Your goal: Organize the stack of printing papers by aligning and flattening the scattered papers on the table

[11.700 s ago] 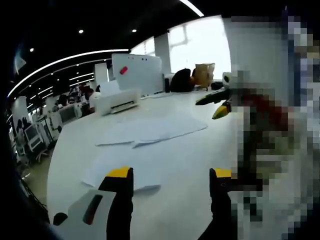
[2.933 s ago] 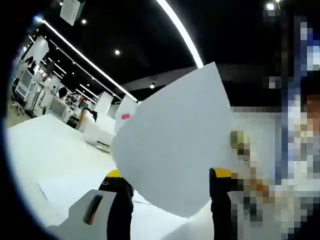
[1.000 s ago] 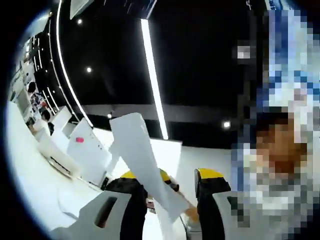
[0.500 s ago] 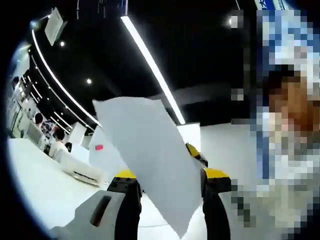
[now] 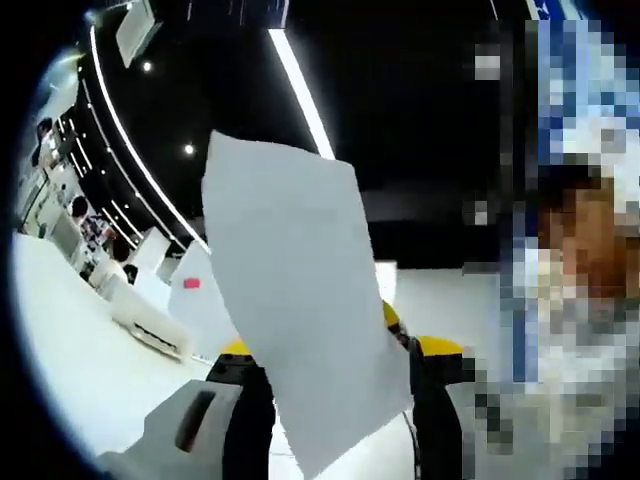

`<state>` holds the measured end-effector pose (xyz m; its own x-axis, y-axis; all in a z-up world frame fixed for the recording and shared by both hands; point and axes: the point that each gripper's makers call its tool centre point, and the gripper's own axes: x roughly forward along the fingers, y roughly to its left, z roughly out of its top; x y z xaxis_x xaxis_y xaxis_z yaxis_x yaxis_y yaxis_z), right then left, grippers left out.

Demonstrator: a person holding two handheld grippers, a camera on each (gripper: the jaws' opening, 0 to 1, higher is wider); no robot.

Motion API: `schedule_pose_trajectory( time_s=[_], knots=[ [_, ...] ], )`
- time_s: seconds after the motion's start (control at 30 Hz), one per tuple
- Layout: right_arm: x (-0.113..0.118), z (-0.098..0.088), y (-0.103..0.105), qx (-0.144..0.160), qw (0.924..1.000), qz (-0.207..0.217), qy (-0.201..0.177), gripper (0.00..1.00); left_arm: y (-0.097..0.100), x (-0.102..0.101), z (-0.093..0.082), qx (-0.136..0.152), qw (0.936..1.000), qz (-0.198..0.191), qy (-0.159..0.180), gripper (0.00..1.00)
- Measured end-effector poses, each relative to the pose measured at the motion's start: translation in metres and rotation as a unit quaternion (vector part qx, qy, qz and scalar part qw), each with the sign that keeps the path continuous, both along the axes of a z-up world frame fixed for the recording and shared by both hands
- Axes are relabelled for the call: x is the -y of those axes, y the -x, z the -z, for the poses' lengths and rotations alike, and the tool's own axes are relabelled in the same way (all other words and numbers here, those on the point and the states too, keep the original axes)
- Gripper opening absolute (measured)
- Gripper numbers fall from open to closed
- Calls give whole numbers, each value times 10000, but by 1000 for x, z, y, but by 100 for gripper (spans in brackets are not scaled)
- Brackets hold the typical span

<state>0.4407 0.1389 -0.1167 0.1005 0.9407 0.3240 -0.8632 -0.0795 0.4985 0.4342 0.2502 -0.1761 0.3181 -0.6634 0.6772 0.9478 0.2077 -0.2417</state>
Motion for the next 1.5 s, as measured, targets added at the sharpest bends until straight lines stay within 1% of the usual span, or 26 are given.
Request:
schedule_pose_trajectory(
  time_s=[0.03, 0.1, 0.13, 0.17, 0.23, 0.3, 0.37, 0.43, 0.47, 0.5, 0.53, 0.57, 0.6, 0.67, 0.73, 0.8, 0.9, 0.93, 0.97, 1.03, 1.17, 1.27, 1.3, 1.4, 1.43, 1.5],
  knots=[
    [0, 2, 1, -40, 9999, 79, -59, 0, 1, -4, -2, 41, 9999, 2, 122, 52],
    [1, 6, 1, -96, 9998, 177, -57, 0, 5, -3, -1, 148, 9999, -26, 26, 48],
    [1, 8, 1, -96, 9996, 243, -55, 0, 11, -1, -2, 297, 9996, 18, 3, 46],
    [4, 8, -5, -152, 9995, 268, -55, 0, 19, 2, -4, 442, 9989, 169, 16, 44],
    [5, 12, -11, -194, 9994, 284, -51, 0, 36, 2, -11, 685, 9959, 543, 242, 41],
    [7, 19, -23, -321, 9987, 392, 57, 0, 44, 3, -16, 842, 9939, 604, 366, 42],
    [8, 25, -28, -459, 9982, 373, 56, 0, 47, 4, -17, 875, 9932, 661, 393, 42],
    [8, 23, -23, -496, 9986, 181, -63, 0, 41, 6, -14, 728, 9954, 558, 267, 43],
    [10, 22, -25, -500, 9985, 222, -51, 0, 41, 4, -15, 714, 9950, 603, 351, 44],
    [12, 18, -27, -405, 9986, 329, -111, 0, 40, 3, -15, 666, 9952, 598, 396, 43],
    [16, 9, -26, -348, 9985, 316, -278, 0, 31, 2, -11, 555, 9973, 367, 309, 44],
    [16, 8, -24, -355, 9985, 282, -307, 0, 25, 3, -8, 536, 9983, 149, 173, 45],
    [19, -2, -19, -281, 9987, 161, -389, 0, 16, 4, -1, 446, 9989, -145, -59, 46],
    [13, -5, -4, 11, 9995, 151, -269, 0, 2, 6, 9, 293, 9979, -472, -346, 47],
    [8, -14, 11, 123, 9994, 19, -309, 0, -7, 7, 17, 199, 9960, -665, -555, 52],
    [2, -21, 29, 252, 9989, -75, -400, 0, -10, 7, 21, 130, 9962, -652, -559, 54],
    [-1, -30, 36, 371, 9983, -202, -391, 0, -13, 3, 24, -6, 9978, -538, -391, 58],
    [-3, -31, 40, 387, 9982, -263, -384, 0, -13, 2, 25, -34, 9979, -539, -358, 60],
    [-2, -34, 38, 372, 9980, -302, -420, 0, -14, 2, 25, -64, 9981, -533, -316, 61],
    [-3, -37, 42, 375, 9974, -424, -447, 0, -14, 1, 25, -122, 9984, -479, -279, 64],
    [-10, -34, 50, 388, 9972, -521, -375, 0, -20, -1, 29, -219, 9981, -483, -313, 68],
    [-13, -30, 47, 380, 9975, -536, -272, 0, -18, -2, 27, -216, 9987, -421, -211, 68],
    [-17, -23, 45, 360, 9979, -499, -179, 0, -15, -2, 24, -168, 9990, -396, -155, 68],
    [-22, -7, 37, 129, 9987, -486, -33, 0, -10, -2, 18, -76, 9993, -343, -92, 68],
    [-22, 0, 31, 21, 9990, -439, 60, 0, -10, -2, 16, -59, 9993, -345, -93, 67],
    [-23, 10, 23, -105, 9989, -454, 49, 0, -9, -3, 13, -38, 9994, -329, -67, 67]
  ],
)
